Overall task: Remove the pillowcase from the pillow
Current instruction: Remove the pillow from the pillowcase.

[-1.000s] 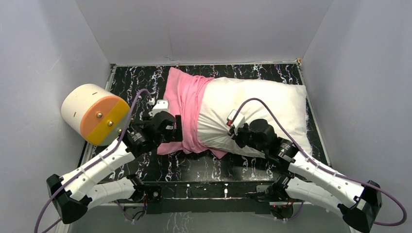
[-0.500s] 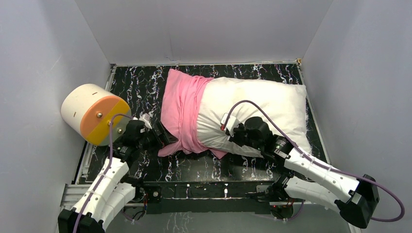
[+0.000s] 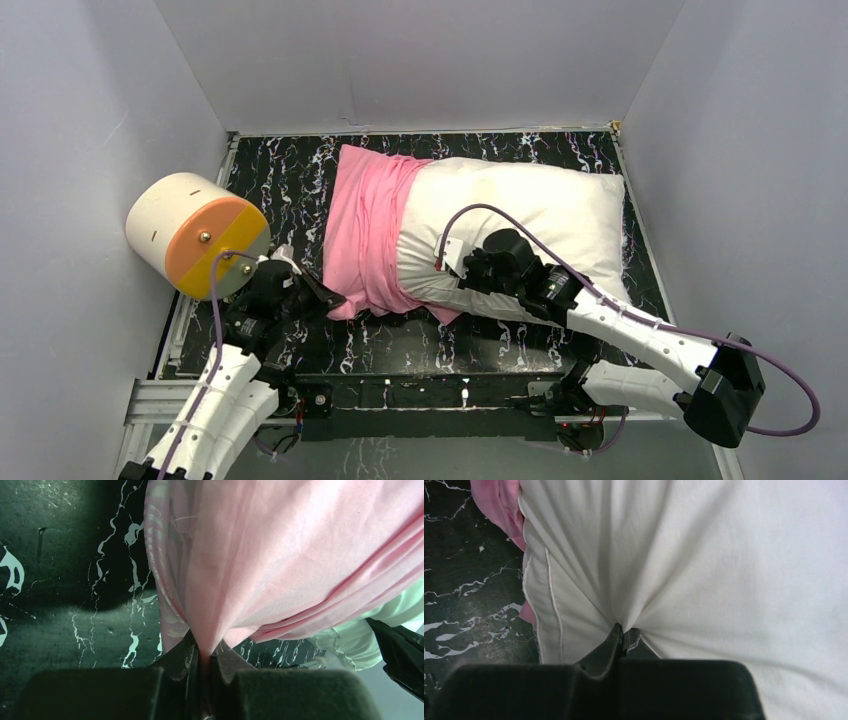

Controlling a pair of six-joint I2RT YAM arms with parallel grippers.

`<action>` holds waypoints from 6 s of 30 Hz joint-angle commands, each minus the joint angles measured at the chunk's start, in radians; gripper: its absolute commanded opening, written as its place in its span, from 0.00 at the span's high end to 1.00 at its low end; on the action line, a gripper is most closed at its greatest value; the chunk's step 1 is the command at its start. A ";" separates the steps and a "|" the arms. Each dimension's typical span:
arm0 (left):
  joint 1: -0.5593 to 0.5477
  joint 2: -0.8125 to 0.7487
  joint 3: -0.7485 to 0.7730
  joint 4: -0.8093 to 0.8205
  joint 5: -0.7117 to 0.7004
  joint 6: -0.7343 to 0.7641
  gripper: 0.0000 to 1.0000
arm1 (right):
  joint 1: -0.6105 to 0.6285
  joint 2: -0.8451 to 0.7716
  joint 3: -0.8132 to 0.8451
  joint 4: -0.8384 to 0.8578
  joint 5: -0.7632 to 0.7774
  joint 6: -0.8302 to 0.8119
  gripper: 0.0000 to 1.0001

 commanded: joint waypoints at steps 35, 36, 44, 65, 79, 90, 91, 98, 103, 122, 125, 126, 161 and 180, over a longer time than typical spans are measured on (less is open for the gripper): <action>-0.003 0.060 0.509 -0.231 -0.387 0.327 0.05 | -0.161 0.326 0.575 -0.192 0.397 0.788 0.21; -0.003 0.127 0.538 -0.215 -0.372 0.353 0.03 | -0.161 0.368 0.584 -0.214 0.387 0.805 0.21; 0.064 0.642 0.824 -0.095 -0.122 0.486 0.02 | -0.164 0.351 0.207 -0.049 0.228 0.843 0.43; 0.319 1.333 0.876 0.663 0.732 0.121 0.10 | -0.179 0.381 0.133 -0.036 0.093 0.904 0.41; 0.312 1.252 0.995 0.312 0.338 0.295 1.00 | -0.186 0.404 0.137 -0.054 0.095 0.966 0.40; 0.377 1.175 1.227 0.007 -0.053 0.515 1.00 | -0.190 0.361 0.088 -0.044 0.168 1.086 0.40; 0.378 1.190 1.253 -0.018 -0.022 0.533 0.92 | -0.190 0.359 0.085 -0.035 0.156 1.088 0.40; 0.136 1.082 1.285 -0.015 -0.047 0.629 0.09 | -0.190 0.364 0.098 -0.008 0.094 1.084 0.43; -0.005 1.153 1.400 -0.065 0.157 0.633 0.08 | -0.191 0.366 0.108 -0.011 0.097 1.085 0.43; 0.031 1.439 1.509 -0.301 -0.124 0.732 1.00 | -0.192 0.309 0.052 -0.018 0.166 1.133 0.55; 0.122 1.402 1.500 -0.284 -0.096 0.714 1.00 | -0.192 0.299 0.044 -0.015 0.173 1.146 0.61; 0.134 1.394 1.501 -0.282 -0.091 0.712 1.00 | -0.192 0.298 0.044 -0.012 0.172 1.147 0.62; -0.067 1.356 1.340 -0.213 0.119 0.784 1.00 | -0.247 0.733 0.628 -0.290 0.575 0.687 0.07; 0.078 1.207 1.328 -0.216 0.068 0.717 0.48 | -0.366 0.521 0.348 -0.216 0.281 0.895 0.47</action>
